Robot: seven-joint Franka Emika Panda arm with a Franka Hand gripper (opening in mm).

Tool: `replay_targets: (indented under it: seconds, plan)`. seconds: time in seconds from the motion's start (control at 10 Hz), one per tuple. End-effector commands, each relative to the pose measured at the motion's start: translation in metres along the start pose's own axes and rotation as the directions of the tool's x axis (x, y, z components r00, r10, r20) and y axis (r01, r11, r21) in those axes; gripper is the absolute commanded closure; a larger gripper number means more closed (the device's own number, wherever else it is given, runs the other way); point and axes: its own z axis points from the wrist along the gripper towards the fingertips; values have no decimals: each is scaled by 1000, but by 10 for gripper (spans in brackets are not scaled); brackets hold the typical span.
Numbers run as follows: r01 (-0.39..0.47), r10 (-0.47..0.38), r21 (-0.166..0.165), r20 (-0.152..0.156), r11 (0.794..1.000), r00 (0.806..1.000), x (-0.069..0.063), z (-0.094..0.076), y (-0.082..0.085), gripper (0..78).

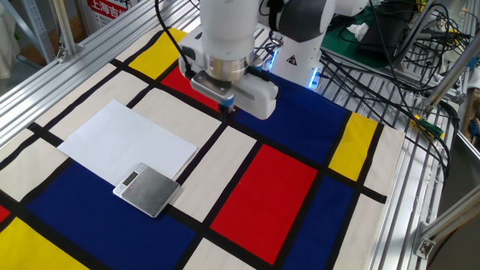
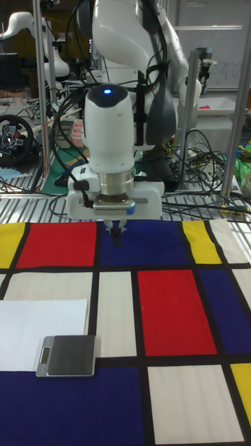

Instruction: Unfold a piece of paper

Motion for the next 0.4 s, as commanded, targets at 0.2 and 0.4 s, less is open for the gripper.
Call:
replay_targets:
  seconds: [0.2,0.4]
  plan:
    - [28,-28,-11,4,1000,1000,15,-14,9,776]
    - [26,-26,0,5,1000,1000,15,-14,9,776]
